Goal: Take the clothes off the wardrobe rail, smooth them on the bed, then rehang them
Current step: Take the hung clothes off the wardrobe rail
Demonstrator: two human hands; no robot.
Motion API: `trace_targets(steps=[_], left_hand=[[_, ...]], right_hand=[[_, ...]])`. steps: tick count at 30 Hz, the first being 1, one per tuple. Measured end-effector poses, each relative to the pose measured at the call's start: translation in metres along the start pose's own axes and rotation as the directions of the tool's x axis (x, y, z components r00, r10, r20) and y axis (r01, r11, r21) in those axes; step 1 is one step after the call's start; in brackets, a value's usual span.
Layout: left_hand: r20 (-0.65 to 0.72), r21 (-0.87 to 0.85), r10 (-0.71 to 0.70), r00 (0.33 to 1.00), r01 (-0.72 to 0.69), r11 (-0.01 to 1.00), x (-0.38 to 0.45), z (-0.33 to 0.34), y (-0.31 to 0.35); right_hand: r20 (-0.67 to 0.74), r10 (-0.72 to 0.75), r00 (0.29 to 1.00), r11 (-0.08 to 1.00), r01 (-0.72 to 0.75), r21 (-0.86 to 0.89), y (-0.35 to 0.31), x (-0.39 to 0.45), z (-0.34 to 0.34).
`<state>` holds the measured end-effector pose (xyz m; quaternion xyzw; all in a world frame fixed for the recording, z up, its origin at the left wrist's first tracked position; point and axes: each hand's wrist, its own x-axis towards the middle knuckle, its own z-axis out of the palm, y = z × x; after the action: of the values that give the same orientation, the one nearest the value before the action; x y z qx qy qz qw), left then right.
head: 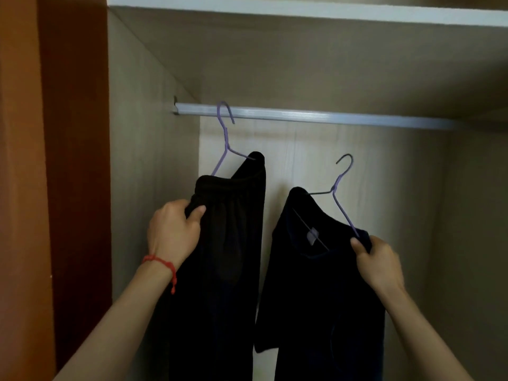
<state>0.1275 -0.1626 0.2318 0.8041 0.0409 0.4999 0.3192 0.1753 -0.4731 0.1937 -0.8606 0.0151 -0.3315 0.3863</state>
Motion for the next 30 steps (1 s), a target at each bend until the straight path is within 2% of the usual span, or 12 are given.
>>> trace_targets(steps=[5,10,14,18,24,30], left_hand=[[0.143,-0.137,-0.122,0.982,0.142,0.980,-0.046,0.017,-0.030],[0.256,-0.312,-0.197,0.946,0.274,0.910,-0.083,0.015,-0.049],[0.325,-0.397,-0.130,0.937,0.259,0.881,-0.104,0.004,-0.062],[0.419,-0.484,-0.004,0.908,0.228,0.845,-0.117,-0.007,-0.071],[0.534,-0.609,0.155,0.831,0.251,0.752,-0.138,-0.036,-0.094],[0.597,-0.683,0.280,0.752,0.292,0.670,-0.150,-0.075,-0.096]], right_hand=[[0.055,0.118,0.991,0.992,-0.116,-0.046,0.040,-0.038,0.016],[-0.026,0.192,0.981,0.978,-0.193,-0.077,0.046,-0.082,0.018],[-0.159,0.222,0.962,0.971,-0.232,-0.047,0.027,-0.126,0.013],[-0.284,0.250,0.926,0.959,-0.277,-0.058,-0.009,-0.178,0.013],[-0.504,0.338,0.795,0.897,-0.434,-0.082,-0.066,-0.268,0.014],[-0.630,0.354,0.691,0.831,-0.541,-0.126,-0.126,-0.355,-0.021]])
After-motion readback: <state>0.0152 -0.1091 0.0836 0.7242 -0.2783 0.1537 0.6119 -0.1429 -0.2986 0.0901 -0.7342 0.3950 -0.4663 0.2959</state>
